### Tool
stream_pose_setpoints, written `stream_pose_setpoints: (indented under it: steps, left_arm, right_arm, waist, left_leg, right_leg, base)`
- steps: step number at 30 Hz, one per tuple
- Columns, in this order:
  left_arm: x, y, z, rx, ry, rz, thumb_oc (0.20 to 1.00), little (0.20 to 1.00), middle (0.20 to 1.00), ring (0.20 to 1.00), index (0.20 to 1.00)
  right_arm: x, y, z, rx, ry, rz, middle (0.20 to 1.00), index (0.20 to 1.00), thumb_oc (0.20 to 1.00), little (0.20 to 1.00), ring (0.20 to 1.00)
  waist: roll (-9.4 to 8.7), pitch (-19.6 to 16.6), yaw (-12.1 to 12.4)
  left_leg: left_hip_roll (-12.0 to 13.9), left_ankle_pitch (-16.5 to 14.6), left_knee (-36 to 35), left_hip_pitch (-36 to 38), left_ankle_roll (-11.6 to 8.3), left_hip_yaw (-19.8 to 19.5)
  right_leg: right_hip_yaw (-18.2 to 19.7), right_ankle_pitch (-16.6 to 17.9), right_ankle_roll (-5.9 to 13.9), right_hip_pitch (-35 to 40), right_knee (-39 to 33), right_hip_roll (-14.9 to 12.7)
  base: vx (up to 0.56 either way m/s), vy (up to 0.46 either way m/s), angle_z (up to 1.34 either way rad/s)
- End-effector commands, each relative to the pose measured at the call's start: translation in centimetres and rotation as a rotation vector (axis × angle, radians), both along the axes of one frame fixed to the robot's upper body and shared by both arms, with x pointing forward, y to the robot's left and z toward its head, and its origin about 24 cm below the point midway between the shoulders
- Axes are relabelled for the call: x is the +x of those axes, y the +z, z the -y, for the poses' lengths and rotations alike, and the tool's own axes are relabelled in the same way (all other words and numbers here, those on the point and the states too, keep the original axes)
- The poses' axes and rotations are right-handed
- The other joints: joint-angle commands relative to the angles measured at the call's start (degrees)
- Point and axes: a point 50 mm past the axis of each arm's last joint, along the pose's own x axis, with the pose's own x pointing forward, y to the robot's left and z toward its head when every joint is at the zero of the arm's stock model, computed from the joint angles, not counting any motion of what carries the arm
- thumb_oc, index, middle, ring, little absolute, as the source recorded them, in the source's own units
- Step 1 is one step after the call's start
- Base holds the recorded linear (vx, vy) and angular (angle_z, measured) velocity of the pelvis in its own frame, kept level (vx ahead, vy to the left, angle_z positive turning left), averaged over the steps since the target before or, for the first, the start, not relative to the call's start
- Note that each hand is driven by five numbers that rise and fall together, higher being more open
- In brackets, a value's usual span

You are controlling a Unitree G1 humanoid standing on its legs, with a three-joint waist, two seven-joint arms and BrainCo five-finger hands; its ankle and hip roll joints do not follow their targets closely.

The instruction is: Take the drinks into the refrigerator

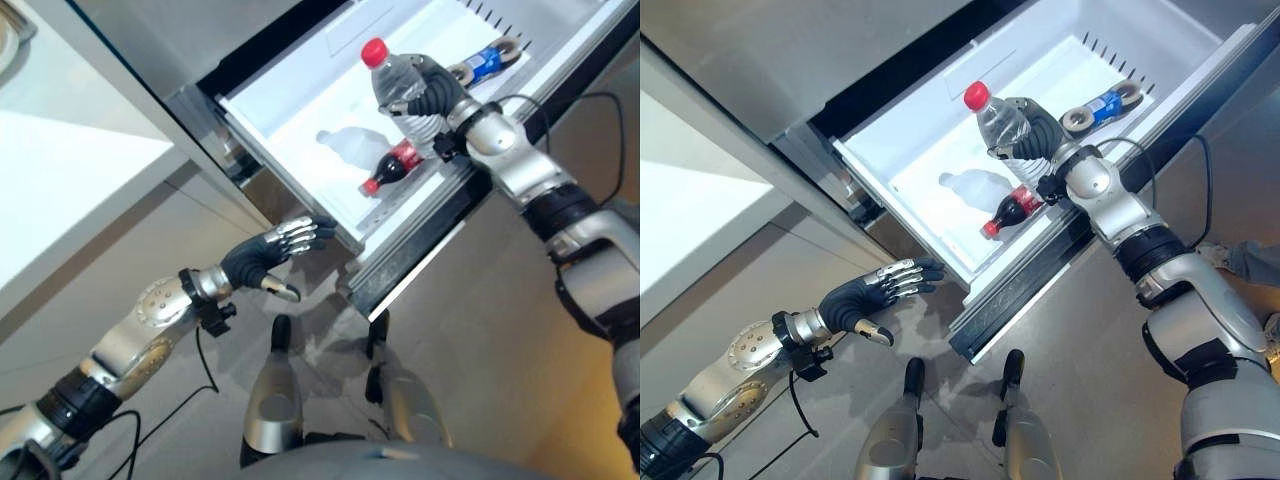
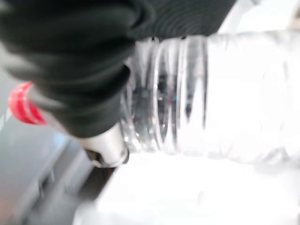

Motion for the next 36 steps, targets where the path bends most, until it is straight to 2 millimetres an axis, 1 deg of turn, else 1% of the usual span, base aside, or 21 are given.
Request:
stream_pose_setpoints:
  steps: [1,2,4,5,6,7,9,10,11,15,16,17,18,20,22,23,25,29,31,33,36]
  left_arm:
    - [-1.7,1.6,0.7,-0.071,-0.085,0.065,1.0,1.0,1.0,1.0,1.0]
    - [-1.7,1.7,0.7,-0.07,-0.085,0.065,1.0,1.0,1.0,1.0,1.0]
    - [-1.7,1.8,0.4,-0.062,-0.079,0.072,1.0,1.0,1.0,1.0,1.0]
    - [-1.7,1.9,0.4,-0.063,-0.079,0.074,1.0,1.0,1.0,1.0,1.0]
    - [-1.7,1.9,0.4,-0.058,-0.078,0.074,1.0,1.0,1.0,1.0,1.0]
    - [-1.7,1.9,0.4,-0.054,-0.079,0.074,1.0,1.0,1.0,1.0,1.0]
    - [-1.7,2.0,0.4,-0.044,-0.079,0.074,1.0,1.0,1.0,1.0,1.0]
    - [-1.7,2.0,0.4,-0.045,-0.079,0.074,1.0,1.0,1.0,1.0,1.0]
    - [-1.7,2.1,0.4,-0.043,-0.077,0.077,1.0,1.0,1.0,1.0,1.0]
    - [-1.7,2.2,0.4,-0.04,-0.072,0.081,1.0,1.0,1.0,1.0,1.0]
    - [-1.6,2.2,0.4,-0.046,-0.061,0.083,1.0,1.0,1.0,1.0,1.0]
    - [-1.6,2.2,0.4,-0.046,-0.06,0.082,1.0,1.0,1.0,1.0,1.0]
    - [-1.6,2.1,0.5,-0.047,-0.055,0.083,1.0,1.0,1.0,1.0,1.0]
    - [-1.6,2.1,0.5,-0.049,-0.052,0.084,1.0,1.0,1.0,1.0,1.0]
    - [-1.6,2.1,0.5,-0.047,-0.047,0.091,1.0,1.0,1.0,1.0,1.0]
    - [-1.6,2.2,0.7,-0.054,-0.044,0.096,1.0,1.0,1.0,1.0,1.0]
    - [-1.6,2.1,0.7,-0.057,-0.039,0.093,1.0,1.0,1.0,1.0,1.0]
    - [-1.5,2.3,0.5,-0.069,-0.023,0.103,1.0,1.0,1.0,1.0,1.0]
    - [-1.5,2.3,0.5,-0.077,-0.015,0.103,1.0,1.0,1.0,1.0,1.0]
    - [-1.6,2.2,0.4,-0.084,-0.003,0.101,1.0,1.0,1.0,1.0,1.0]
    - [-1.7,2.4,0.3,-0.086,0.003,0.107,1.0,1.0,1.0,1.0,1.0]
  right_arm:
    - [-1.6,4.9,-2.1,-0.281,0.071,0.286,0.2,0.2,0.2,0.2,0.2]
    - [-1.5,4.8,-2.1,-0.313,0.061,0.293,0.2,0.2,0.2,0.2,0.2]
    - [-1.6,4.2,-2.9,-0.594,0.057,0.351,0.2,0.2,0.2,0.2,0.2]
    - [-1.6,4.3,-3.0,-0.596,0.057,0.353,0.2,0.2,0.2,0.2,0.2]
    - [-1.7,3.5,-3.7,-0.86,0.068,0.405,0.2,0.2,0.2,0.2,0.2]
    - [-1.8,3.4,-3.8,-0.927,0.07,0.424,0.2,0.2,0.2,0.2,0.2]
    - [-1.4,1.9,-4.2,-1.165,0.082,0.439,0.2,0.2,0.2,0.2,0.2]
    - [-1.4,1.9,-4.2,-1.167,0.082,0.44,0.2,0.2,0.2,0.2,0.2]
    - [-1.3,1.2,-4.4,-1.252,0.092,0.447,0.2,0.2,0.2,0.2,0.2]
    - [-1.1,0.2,-4.3,-1.34,0.098,0.443,0.2,0.2,0.2,0.2,0.2]
    - [-0.7,-0.7,-3.8,-1.407,0.078,0.419,0.2,0.2,0.2,0.2,0.2]
    - [-0.6,-0.7,-3.8,-1.409,0.078,0.42,0.2,0.2,0.2,0.2,0.2]
    - [-0.4,-1.5,-3.6,-1.437,0.078,0.393,0.2,0.2,0.2,0.2,0.2]
    - [-0.3,-1.7,-3.5,-1.449,0.074,0.388,0.2,0.2,0.2,0.2,0.2]
    - [-0.1,-2.2,-3.1,-1.482,0.061,0.367,0.2,0.2,0.2,0.2,0.2]
    - [0.1,-2.8,-2.7,-1.484,0.053,0.335,0.2,0.2,0.2,0.2,0.2]
    - [0.2,-2.9,-2.5,-1.472,0.04,0.325,0.2,0.2,0.2,0.2,0.2]
    - [0.8,-2.1,-1.9,-1.436,-0.028,0.318,0.2,0.2,0.2,0.2,0.2]
    - [0.7,-1.6,-2.2,-1.409,-0.033,0.334,0.2,0.2,0.2,0.2,0.2]
    - [0.8,-0.5,-2.4,-1.348,-0.06,0.361,0.2,0.2,0.2,0.2,0.2]
    - [0.8,0.8,-2.9,-1.328,-0.079,0.408,0.2,0.2,0.2,0.2,0.2]
  waist:
    - [-0.93,-2.4,1.0]
    - [-1.06,-2.2,1.1]
    - [-1.6,-1.9,1.4]
    - [-1.6,-1.9,1.3]
    - [-2.13,-1.8,1.3]
    - [-2.37,-1.8,1.5]
    - [-2.71,-1.8,1.6]
    - [-2.66,-1.8,1.6]
    - [-2.97,-1.6,1.8]
    - [-3.21,-1.4,1.8]
    - [-3.63,-1.1,2.1]
    - [-3.62,-1.1,2.0]
    - [-3.91,-0.8,2.1]
    - [-4.05,-0.8,2.1]
    - [-4.32,-0.4,2.2]
    - [-4.61,-0.2,2.4]
    - [-4.8,0.0,2.3]
    - [-5.3,0.5,2.6]
    - [-5.5,0.7,2.7]
    - [-5.57,0.8,2.6]
    - [-5.65,0.9,2.5]
  left_leg:
    - [-4.9,-3.7,7.9,-5.6,6.72,-1.0]
    - [-4.9,-3.8,8.0,-5.7,6.76,-1.0]
    - [-4.8,-4.4,8.6,-5.8,6.73,-0.9]
    - [-4.9,-4.1,8.5,-6.0,6.73,-0.9]
    - [-4.8,-4.3,8.6,-6.2,6.71,-0.9]
    - [-4.8,-4.1,8.5,-6.4,6.7,-1.0]
    - [-4.8,-3.9,7.9,-6.5,6.74,-1.2]
    - [-4.8,-3.9,7.9,-6.5,6.74,-1.3]
    - [-4.8,-3.8,7.6,-6.6,6.77,-1.5]
    - [-4.8,-3.6,7.3,-6.6,6.77,-1.7]
    - [-4.9,-3.6,7.2,-6.7,6.76,-1.9]
    - [-4.9,-3.6,7.2,-6.7,6.76,-2.0]
    - [-4.8,-3.5,7.0,-6.6,6.78,-2.1]
    - [-4.8,-3.4,6.8,-6.6,6.77,-2.2]
    - [-4.7,-3.3,6.5,-6.6,6.75,-2.2]
    - [-4.7,-3.1,6.2,-6.6,6.69,-2.4]
    - [-4.7,-3.0,6.2,-6.6,6.67,-2.5]
    - [-4.5,-3.0,6.2,-6.7,6.65,-2.6]
    - [-4.4,-3.0,6.0,-6.5,6.69,-2.5]
    - [-4.4,-3.0,5.8,-6.4,6.73,-2.4]
    - [-4.3,-3.0,5.6,-6.3,6.75,-2.2]
  right_leg:
    - [-0.9,-7.7,1.38,-2.3,13.1,1.1]
    - [-0.7,-7.6,1.39,-2.5,13.1,1.1]
    - [-0.4,-7.9,1.51,-2.5,13.3,1.3]
    - [-0.5,-7.6,1.49,-2.7,13.1,1.3]
    - [-0.3,-7.6,1.58,-2.7,12.9,1.4]
    - [-0.3,-7.5,1.6,-2.8,12.8,1.4]
    - [-0.6,-7.4,1.75,-2.8,12.2,1.4]
    - [-0.6,-7.4,1.76,-2.8,12.2,1.4]
    - [-0.7,-7.4,1.82,-2.7,11.8,1.4]
    - [-1.0,-7.4,1.86,-2.5,11.5,1.5]
    - [-1.3,-7.4,1.87,-2.4,11.4,1.5]
    - [-1.3,-7.4,1.87,-2.4,11.3,1.5]
    - [-1.4,-7.3,1.87,-2.2,11.0,1.5]
    - [-1.5,-7.3,1.87,-2.0,10.8,1.5]
    - [-1.8,-7.2,1.91,-2.0,10.5,1.6]
    - [-2.0,-7.1,1.91,-1.8,10.2,1.6]
    - [-2.0,-7.1,1.89,-1.8,10.1,1.6]
    - [-2.2,-7.0,1.86,-1.7,9.9,1.7]
    - [-2.1,-6.9,1.8,-1.5,9.6,1.8]
    - [-2.0,-6.9,1.71,-1.4,9.3,1.8]
    - [-1.8,-6.7,1.71,-1.4,9.1,2.0]
  base:
    - [-0.02,-0.018,-0.03]
    - [0.0,0.0,0.0]
    - [0.0,0.0,0.0]
    - [-0.02,-0.02,-0.03]
    - [0.0,0.0,0.0]
    - [0.0,0.0,0.0]
    - [-0.01,-0.016,0.0]
    - [-0.02,-0.048,0.02]
    - [-0.01,-0.03,0.05]
    - [-0.02,-0.02,0.06]
    - [-0.02,-0.015,0.04]
    - [-0.03,-0.028,0.06]
    - [-0.01,-0.013,0.06]
    - [-0.01,-0.016,0.09]
    - [-0.01,-0.022,0.05]
    - [0.0,0.0,0.0]
    - [0.0,0.0,0.0]
    - [0.0,-0.008,0.04]
    - [0.0,0.001,0.04]
    - [0.0,0.0,0.0]
    - [0.0,0.0,0.0]
